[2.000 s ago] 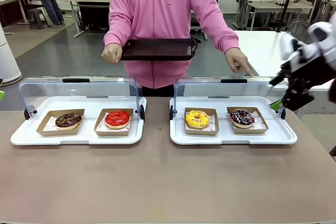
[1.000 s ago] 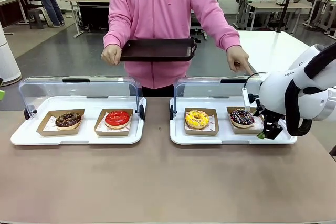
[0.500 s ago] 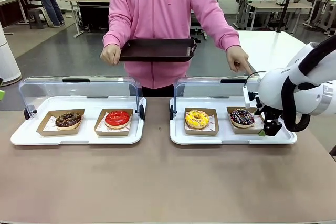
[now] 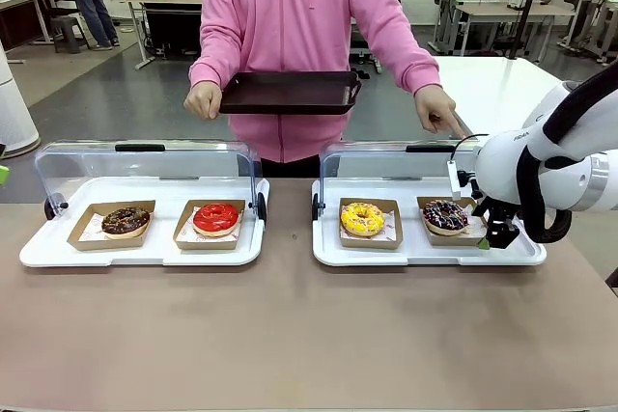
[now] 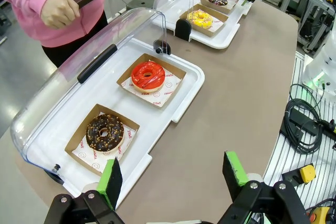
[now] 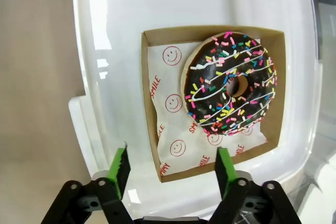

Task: Provide the desired donut to the person.
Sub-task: Pick up and lift the Paper togo box containing the Donut pointed at by the person.

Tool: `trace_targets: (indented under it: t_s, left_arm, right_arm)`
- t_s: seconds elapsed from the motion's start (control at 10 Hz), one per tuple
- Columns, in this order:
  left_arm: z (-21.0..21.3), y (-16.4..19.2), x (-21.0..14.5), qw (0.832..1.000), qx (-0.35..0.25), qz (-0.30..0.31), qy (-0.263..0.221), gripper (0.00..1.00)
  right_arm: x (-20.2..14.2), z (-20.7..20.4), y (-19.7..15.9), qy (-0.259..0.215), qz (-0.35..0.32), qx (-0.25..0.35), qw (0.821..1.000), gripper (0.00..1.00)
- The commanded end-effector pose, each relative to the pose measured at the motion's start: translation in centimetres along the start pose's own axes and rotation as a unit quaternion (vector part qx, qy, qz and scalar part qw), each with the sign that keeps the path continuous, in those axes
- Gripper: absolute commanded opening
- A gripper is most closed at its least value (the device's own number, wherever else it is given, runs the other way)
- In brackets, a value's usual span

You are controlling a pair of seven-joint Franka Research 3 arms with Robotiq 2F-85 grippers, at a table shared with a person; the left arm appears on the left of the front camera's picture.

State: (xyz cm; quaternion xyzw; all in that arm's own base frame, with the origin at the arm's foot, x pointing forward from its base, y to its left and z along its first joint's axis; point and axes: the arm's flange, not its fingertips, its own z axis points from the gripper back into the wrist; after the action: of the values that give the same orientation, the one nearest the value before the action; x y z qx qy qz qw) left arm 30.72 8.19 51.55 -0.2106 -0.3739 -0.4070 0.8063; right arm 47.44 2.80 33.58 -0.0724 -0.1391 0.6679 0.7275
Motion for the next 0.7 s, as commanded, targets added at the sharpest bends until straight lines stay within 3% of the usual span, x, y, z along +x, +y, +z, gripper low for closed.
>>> trace_targets:
  t_s: [0.0, 0.2, 0.3, 0.5, 0.6]
  left_arm:
    - [0.1, 0.2, -0.2, 1.000, -0.003, -0.006, -0.005, 1.00]
    - [0.1, 0.2, -0.2, 1.000, -0.003, -0.006, -0.005, 1.00]
    - [0.1, 0.2, -0.2, 1.000, -0.003, -0.006, -0.005, 1.00]
    - [0.1, 0.2, -0.2, 1.000, -0.003, -0.006, -0.005, 1.00]
    - [0.1, 0.2, -0.2, 1.000, -0.003, -0.006, -0.005, 1.00]
  right_arm:
    - [0.3, -0.6, -0.9, 0.019, -0.001, -0.010, 1.000, 0.00]
    - [0.2, -1.3, -1.3, 0.017, -0.002, -0.005, 1.000, 0.00]
    - [0.2, -1.5, -1.4, 0.019, -0.002, 0.003, 1.000, 0.16]
    - [0.1, -1.8, -1.4, 0.026, 0.000, 0.015, 1.000, 0.00]
    - [-0.1, -1.6, -1.4, 0.025, 0.002, 0.019, 1.000, 0.00]
